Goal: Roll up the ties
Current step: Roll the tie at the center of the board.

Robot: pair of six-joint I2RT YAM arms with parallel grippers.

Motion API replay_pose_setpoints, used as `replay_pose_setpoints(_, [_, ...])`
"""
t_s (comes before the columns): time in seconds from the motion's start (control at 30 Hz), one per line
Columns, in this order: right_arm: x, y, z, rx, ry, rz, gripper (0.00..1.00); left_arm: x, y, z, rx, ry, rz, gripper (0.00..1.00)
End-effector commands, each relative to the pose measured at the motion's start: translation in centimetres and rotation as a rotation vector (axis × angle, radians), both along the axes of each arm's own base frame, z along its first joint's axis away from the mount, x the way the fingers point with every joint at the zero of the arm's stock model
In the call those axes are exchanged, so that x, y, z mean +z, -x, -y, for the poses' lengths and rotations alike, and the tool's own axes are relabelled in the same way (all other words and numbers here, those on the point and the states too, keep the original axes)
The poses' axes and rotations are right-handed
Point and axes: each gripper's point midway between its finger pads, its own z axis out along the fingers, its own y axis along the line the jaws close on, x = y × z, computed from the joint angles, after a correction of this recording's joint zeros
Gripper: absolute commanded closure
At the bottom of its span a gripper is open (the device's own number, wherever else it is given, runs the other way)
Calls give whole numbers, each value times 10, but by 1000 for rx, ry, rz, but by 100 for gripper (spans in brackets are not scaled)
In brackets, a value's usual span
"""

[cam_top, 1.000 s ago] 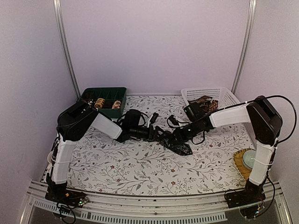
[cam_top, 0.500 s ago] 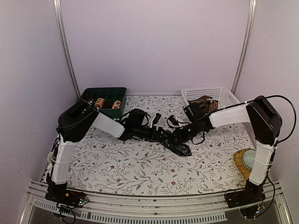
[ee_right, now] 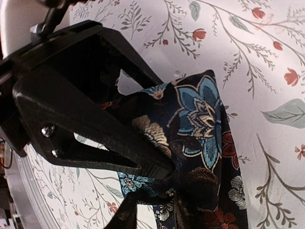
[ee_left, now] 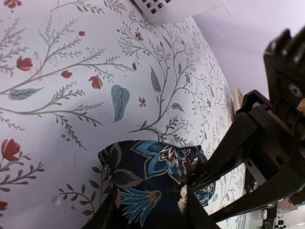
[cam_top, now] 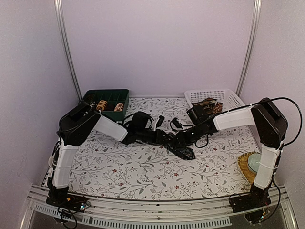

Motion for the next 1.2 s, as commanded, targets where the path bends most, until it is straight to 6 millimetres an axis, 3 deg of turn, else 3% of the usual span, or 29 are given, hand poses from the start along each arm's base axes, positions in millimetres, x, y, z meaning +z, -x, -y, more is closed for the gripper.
replay_pose_setpoints(0.0, [-5, -5, 14, -56, 63, -4, 64, -29, 18, -8, 4, -134, 3, 80])
replay_pose_setpoints(0.13, [43, -7, 19, -104, -21, 37, 43, -23, 13, -10, 22, -227, 121, 81])
replay_pose_setpoints(0.17, [64, -7, 21, -117, -62, 63, 39, -22, 13, -12, 29, -264, 151, 83])
replay_pose_setpoints(0.33, [125, -3, 49, -203, -184, 124, 34, -12, 8, -14, 65, -410, 307, 86])
replay_pose_setpoints(0.43, [140, -1, 69, -256, -198, 160, 33, -9, 6, -15, 80, -484, 376, 86])
replay_pose_setpoints(0.5, [133, -3, 83, -299, -168, 171, 33, -6, 4, -14, 92, -514, 401, 86])
replay_pose_setpoints(0.6, [103, -1, 92, -309, -155, 113, 38, -2, 3, -11, 105, -521, 416, 87])
replay_pose_setpoints(0.77, [48, 4, 84, -295, -147, -13, 51, 0, 4, -7, 116, -483, 408, 87])
replay_pose_setpoints(0.9, [9, 9, 80, -294, -97, -86, 52, 0, 4, -5, 123, -467, 397, 88])
replay_pose_setpoints(1.17, [-39, 25, 66, -261, -15, -172, 70, 7, -1, -4, 152, -447, 391, 90])
